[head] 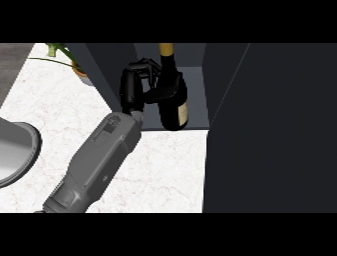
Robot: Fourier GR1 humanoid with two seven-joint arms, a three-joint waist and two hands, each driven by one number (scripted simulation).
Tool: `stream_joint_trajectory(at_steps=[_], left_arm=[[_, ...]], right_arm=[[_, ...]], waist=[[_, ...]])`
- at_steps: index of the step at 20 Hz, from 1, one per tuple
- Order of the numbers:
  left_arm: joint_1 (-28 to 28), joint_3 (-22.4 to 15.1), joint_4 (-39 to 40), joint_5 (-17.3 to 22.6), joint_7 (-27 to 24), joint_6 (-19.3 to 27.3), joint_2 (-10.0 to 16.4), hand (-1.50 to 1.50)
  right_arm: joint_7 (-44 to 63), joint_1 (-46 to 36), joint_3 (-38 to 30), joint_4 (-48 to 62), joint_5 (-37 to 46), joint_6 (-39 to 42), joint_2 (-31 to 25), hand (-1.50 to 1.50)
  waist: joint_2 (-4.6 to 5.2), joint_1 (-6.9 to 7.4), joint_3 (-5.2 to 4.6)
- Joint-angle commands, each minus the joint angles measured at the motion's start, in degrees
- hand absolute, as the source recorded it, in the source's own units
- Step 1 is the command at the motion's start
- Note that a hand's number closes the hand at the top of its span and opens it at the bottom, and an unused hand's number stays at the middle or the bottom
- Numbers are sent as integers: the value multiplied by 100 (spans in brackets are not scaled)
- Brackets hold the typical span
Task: Pick up the wine, place it into the cabinet and close the cabinet
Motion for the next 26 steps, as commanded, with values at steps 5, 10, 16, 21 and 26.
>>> stream_joint_trajectory(at_steps=[5, 10, 16, 21, 26], left_arm=[[-749, 244, 920, -28, -539, 293, -23, 150], [-1157, 684, 1699, 7, -1102, 228, -22, 150], [-1520, 905, 1975, 258, -854, -10, 46, 150], [-1277, 1348, 2220, 740, -1372, -372, -25, 150], [-1320, 1459, 2556, 851, -1646, -633, -25, 150]], right_arm=[[307, -20, -91, -578, -399, -152, -26, -150], [-83, 343, -1, -456, -385, 142, 38, -150], [-49, 591, -151, -701, -655, 230, -44, -150], [-14, 265, 55, -496, -501, 92, 8, -150], [213, 227, 259, -661, -325, -29, 47, -150]], waist=[[7, -36, -1], [31, -86, 2], [10, -77, 4], [43, -127, -1], [68, -195, -5]])
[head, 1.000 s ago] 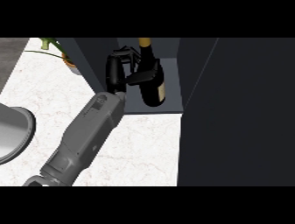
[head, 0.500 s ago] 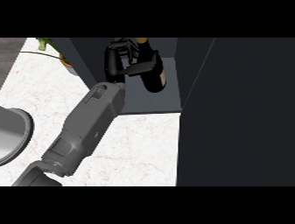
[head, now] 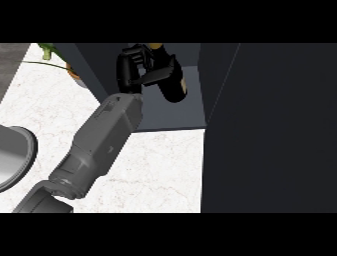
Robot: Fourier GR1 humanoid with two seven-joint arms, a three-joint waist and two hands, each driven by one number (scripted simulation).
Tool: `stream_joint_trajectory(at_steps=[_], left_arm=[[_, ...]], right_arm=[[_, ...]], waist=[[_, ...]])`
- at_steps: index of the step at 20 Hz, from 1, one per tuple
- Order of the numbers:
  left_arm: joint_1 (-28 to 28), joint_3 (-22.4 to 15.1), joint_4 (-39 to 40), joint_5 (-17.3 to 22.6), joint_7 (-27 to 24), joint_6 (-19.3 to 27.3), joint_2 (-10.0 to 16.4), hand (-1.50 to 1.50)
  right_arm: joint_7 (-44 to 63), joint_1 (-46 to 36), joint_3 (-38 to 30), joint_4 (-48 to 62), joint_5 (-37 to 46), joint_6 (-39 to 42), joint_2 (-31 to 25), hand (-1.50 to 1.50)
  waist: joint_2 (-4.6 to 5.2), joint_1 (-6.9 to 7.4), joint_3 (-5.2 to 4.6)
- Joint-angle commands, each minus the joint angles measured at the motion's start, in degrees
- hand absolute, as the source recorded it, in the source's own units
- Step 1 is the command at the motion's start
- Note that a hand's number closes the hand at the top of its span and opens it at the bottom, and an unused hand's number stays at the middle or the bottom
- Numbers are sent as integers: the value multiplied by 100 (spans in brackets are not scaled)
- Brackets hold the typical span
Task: Pick up the wine, place it into the cabinet and close the cabinet
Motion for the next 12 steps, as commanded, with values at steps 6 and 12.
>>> stream_joint_trajectory(at_steps=[6, 12], left_arm=[[-43, 281, 561, 137, -220, -382, 125, 150], [-57, 327, 918, 135, -568, -137, 56, -150]], right_arm=[[181, 271, 167, -609, -29, -110, 66, -150], [104, -6, -180, -399, -392, 10, -107, -150]], waist=[[50, 40, -33], [102, -63, -34]])
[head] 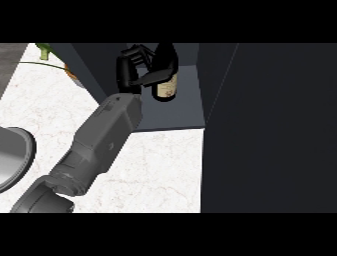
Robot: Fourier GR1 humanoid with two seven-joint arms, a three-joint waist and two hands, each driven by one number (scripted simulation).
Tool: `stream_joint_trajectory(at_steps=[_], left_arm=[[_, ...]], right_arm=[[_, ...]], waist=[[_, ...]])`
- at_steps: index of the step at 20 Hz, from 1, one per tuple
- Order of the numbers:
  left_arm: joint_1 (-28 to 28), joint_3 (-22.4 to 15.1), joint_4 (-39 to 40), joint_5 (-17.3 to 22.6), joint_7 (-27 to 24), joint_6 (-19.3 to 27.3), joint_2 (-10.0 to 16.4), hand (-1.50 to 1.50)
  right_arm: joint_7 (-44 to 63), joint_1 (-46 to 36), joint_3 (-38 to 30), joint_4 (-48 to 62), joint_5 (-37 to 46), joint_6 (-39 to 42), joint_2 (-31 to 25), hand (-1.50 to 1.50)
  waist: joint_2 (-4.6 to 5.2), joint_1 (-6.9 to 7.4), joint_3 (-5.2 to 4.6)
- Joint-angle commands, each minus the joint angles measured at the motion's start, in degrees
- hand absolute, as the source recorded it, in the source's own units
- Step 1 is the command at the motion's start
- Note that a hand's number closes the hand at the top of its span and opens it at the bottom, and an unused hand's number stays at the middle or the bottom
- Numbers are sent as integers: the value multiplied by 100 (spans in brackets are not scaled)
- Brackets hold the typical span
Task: Pick up the wine, place it into the cabinet and close the cabinet
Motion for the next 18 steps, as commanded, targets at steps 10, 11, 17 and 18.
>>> stream_joint_trajectory(at_steps=[10, 11, 17, 18], left_arm=[[-41, 40, 677, -271, -114, 256, 52, -150], [34, 56, 708, -276, -164, 278, 128, -150], [268, 47, 758, -379, -446, 347, 70, -150], [136, 101, 769, -346, -350, 421, 232, -150]], right_arm=[[-41, 73, 57, -225, -170, 15, 46, -150], [97, -21, 168, -316, -30, -143, 102, -150], [10, -50, 43, -120, -87, -52, 7, -150], [171, 60, 83, -423, -203, -118, 27, -150]], waist=[[88, -37, -32], [88, -30, -36], [95, -22, -35], [102, -96, -36]])
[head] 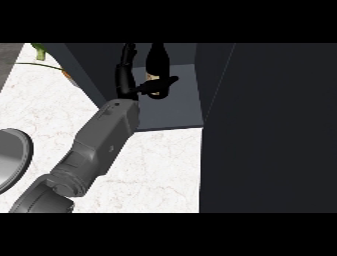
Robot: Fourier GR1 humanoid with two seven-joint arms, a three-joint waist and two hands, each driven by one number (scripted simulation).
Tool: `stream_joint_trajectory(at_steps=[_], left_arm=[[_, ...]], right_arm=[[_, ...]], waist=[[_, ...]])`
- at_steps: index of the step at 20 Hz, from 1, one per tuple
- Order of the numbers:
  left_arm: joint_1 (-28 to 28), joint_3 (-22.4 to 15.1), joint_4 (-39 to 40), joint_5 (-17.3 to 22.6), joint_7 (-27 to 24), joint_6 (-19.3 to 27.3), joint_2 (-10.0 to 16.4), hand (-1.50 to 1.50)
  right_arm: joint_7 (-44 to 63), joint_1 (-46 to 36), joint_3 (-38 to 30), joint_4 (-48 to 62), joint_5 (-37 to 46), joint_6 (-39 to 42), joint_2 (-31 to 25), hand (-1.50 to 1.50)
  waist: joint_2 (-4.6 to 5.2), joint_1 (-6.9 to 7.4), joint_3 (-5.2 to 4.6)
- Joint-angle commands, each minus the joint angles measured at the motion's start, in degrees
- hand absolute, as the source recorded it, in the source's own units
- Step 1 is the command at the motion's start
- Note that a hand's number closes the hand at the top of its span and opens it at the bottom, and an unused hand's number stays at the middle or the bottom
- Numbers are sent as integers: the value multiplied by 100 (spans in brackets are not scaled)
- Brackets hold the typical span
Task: Pick up the wine, place it into the cabinet and close the cabinet
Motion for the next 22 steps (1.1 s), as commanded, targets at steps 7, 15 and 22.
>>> stream_joint_trajectory(at_steps=[7, 15, 22], left_arm=[[371, 257, -6, 98, -478, -210, 129, -150], [348, 292, -24, 55, -603, -594, 84, -150], [418, 161, 30, -40, -551, -992, -5, -150]], right_arm=[[221, 173, 113, -552, -148, -32, -18, -150], [114, 128, 190, -493, -34, -131, 106, -150], [309, -55, 193, -518, -148, -200, 14, -150]], waist=[[37, 12, -34], [46, 3, -36], [17, 61, -35]])
